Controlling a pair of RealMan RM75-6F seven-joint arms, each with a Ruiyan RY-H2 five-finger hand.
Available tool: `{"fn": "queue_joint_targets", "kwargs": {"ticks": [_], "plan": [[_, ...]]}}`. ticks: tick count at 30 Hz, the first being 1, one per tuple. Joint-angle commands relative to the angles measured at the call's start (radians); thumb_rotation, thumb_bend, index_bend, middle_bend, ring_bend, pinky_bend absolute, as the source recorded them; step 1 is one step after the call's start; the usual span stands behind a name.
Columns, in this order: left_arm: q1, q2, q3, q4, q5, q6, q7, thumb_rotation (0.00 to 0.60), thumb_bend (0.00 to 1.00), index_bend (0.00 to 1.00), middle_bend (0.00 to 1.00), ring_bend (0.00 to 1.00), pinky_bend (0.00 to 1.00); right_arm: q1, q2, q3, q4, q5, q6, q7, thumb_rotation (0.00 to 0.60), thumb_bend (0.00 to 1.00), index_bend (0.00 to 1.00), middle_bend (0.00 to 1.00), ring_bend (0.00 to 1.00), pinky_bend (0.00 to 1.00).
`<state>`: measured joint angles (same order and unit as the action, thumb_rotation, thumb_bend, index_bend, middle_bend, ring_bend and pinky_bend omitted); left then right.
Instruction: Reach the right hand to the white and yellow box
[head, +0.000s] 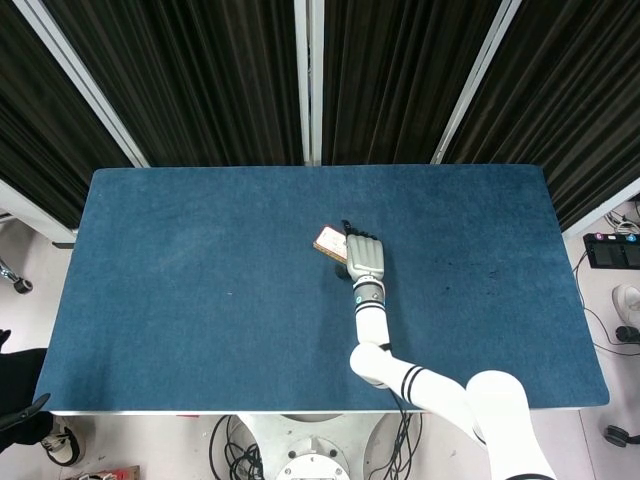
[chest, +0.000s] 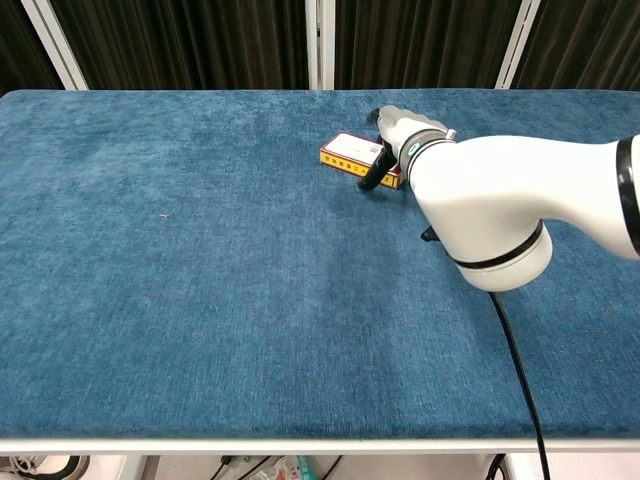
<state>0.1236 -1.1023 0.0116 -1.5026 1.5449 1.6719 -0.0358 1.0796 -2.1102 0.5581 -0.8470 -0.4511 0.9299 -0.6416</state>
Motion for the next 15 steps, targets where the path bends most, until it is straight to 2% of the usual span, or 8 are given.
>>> {"fn": "queue_joint_targets", "kwargs": {"ticks": [1,5,10,12,15], "plan": [[-0.001,-0.001,0.0,0.001,-0.001,-0.003,-0.001,0.448,0.1,0.11,0.1,0.11,0.21,-0.004,-0.008,-0.013,0.017,-0.038,0.011,0.025,0.6,0.34,0.35,0.4,0.4,0.49],[-0.004,-0.001,-0.003,0.001,-0.001,-0.007,-0.002,0.449,0.1,0.11,0.1,0.11,0.21,-0.013,-0.009,-0.037,0.028,-0.115,0.034,0.068,0.6,0.4,0.46,0.48,0.47,0.55],[-0.004,0.0,-0.004,-0.002,-0.001,-0.008,-0.001,0.452,0.1,0.11,0.1,0.11,0.21,-0.029,0.003,-0.061,0.017,-0.224,0.084,0.137,0.6,0.47,0.53,0.52,0.51,0.59],[-0.004,0.0,-0.005,-0.002,-0.001,-0.006,-0.001,0.451,0.1,0.11,0.1,0.11,0.21,-0.039,0.024,-0.065,-0.021,-0.277,0.105,0.184,0.6,0.48,0.54,0.52,0.52,0.6],[-0.003,0.0,-0.006,-0.003,-0.002,-0.004,0.0,0.451,0.1,0.11,0.1,0.11,0.21,-0.066,0.077,-0.079,-0.135,-0.385,0.149,0.276,0.6,0.48,0.55,0.53,0.52,0.6]]}}
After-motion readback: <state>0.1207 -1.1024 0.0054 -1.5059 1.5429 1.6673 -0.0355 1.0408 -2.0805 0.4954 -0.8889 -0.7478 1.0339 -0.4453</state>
